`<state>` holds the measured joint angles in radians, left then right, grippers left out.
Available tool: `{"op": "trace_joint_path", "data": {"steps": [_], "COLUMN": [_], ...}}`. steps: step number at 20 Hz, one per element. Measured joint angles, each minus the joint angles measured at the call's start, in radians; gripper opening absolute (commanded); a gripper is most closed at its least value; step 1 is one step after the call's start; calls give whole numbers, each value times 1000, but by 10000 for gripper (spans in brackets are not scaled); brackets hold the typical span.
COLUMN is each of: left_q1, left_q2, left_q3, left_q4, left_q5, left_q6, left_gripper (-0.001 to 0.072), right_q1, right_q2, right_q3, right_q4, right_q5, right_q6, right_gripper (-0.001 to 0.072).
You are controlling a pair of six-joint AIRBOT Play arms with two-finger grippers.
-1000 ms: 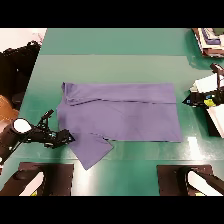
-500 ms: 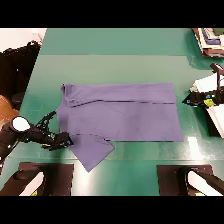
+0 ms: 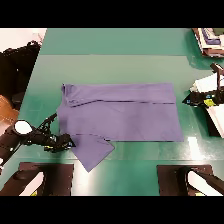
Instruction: Fold the shirts.
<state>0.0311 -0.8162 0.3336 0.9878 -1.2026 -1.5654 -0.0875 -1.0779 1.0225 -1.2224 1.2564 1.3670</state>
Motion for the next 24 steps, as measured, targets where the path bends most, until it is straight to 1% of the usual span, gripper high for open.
{"op": "trace_joint_path", "data": {"steps": [1,2,3,4,5,6,10,11,12,14,15,16,21,22,23,24], "left_q1": [-1,-1,0,0,-1,-1,0,0,0,0,0,0,0,0,0,0], "left_q2": [1,0,-1,-3,-3,-3,-2,-2,-2,-2,-2,-2,-2,-2,-2,-2], "left_q3": [-6,-11,-15,-18,-17,-14,32,49,67,95,103,110,124,125,126,126], "left_q4": [-12,-26,-27,-20,-24,-30,-51,-55,-56,-59,-60,-63,-66,-66,-67,-67], "left_q5": [16,37,64,77,89,92,60,52,44,38,36,36,37,37,37,39], "left_q6": [0,0,1,4,4,4,25,32,38,51,59,64,78,79,81,84], "left_gripper": [477,237,40,44,25,25,24,24,24,24,25,24,25,25,25,25], "right_q1": [0,0,-2,-9,-19,-34,-132,-162,-198,-272,-306,-336,-394,-386,-378,-366], "right_q2": [0,0,0,0,0,0,12,20,27,31,26,14,-51,-59,-62,-61], "right_q3": [0,0,0,0,0,0,-47,-79,-121,-214,-259,-305,-447,-458,-467,-475], "right_q4": [0,0,0,0,-2,-1,-10,-20,-31,-42,-40,-31,69,91,98,106], "right_q5": [2,9,18,31,45,66,148,159,170,184,187,187,149,141,125,101], "right_q6": [0,0,0,0,0,0,-5,-5,-5,-7,-7,-9,-39,-40,-42,-45], "right_gripper": [431,432,431,432,432,431,435,491,514,510,484,439,437,407,322,285]}}
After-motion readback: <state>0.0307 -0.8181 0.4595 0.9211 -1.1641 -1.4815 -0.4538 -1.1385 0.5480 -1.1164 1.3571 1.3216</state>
